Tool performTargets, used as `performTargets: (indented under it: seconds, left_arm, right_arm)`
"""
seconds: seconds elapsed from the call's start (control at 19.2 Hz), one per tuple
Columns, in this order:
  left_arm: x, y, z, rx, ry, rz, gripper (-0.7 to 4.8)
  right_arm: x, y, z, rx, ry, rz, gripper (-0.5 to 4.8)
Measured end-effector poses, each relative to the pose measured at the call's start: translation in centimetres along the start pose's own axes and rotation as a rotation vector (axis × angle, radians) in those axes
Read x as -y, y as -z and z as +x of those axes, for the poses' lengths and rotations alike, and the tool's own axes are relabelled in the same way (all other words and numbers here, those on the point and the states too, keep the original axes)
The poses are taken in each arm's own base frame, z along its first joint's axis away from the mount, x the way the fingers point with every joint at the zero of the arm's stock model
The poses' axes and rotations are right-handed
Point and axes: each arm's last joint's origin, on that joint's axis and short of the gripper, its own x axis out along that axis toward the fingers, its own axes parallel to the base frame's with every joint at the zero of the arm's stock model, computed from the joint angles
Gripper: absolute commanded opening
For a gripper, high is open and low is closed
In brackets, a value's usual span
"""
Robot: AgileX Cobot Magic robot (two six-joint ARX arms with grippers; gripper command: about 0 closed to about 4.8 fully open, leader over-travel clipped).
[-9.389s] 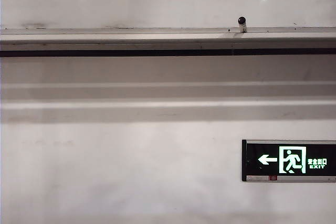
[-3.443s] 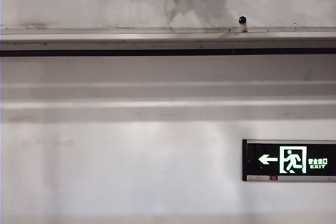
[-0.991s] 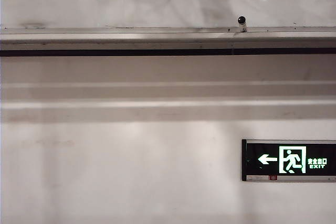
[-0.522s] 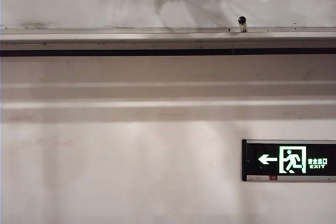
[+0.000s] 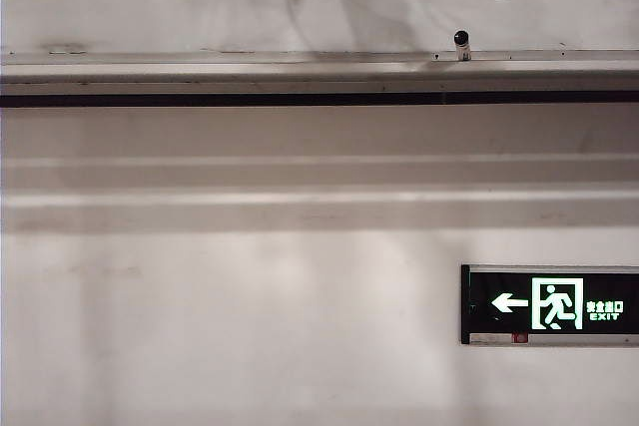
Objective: Wipe the whiteboard clean using the black magnetic whiteboard eraser attached to the whiteboard.
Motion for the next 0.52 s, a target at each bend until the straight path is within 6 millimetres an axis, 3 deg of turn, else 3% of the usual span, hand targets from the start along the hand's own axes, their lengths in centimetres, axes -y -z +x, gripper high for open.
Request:
performTargets:
  seconds: [0.42, 0.52]
  left_arm:
    - [0.04, 0.12, 0.0, -0.013, 0.017, -0.003, -0.05]
    - [0.04, 0.12, 0.0, -0.013, 0.017, -0.003, -0.05]
  right_arm:
    - [0.79, -0.54, -0.03, 0.031, 0.12, 0.019, 1.52]
    - [0.77, -0.56, -0.03, 0.035, 0.112, 0.019, 2.47]
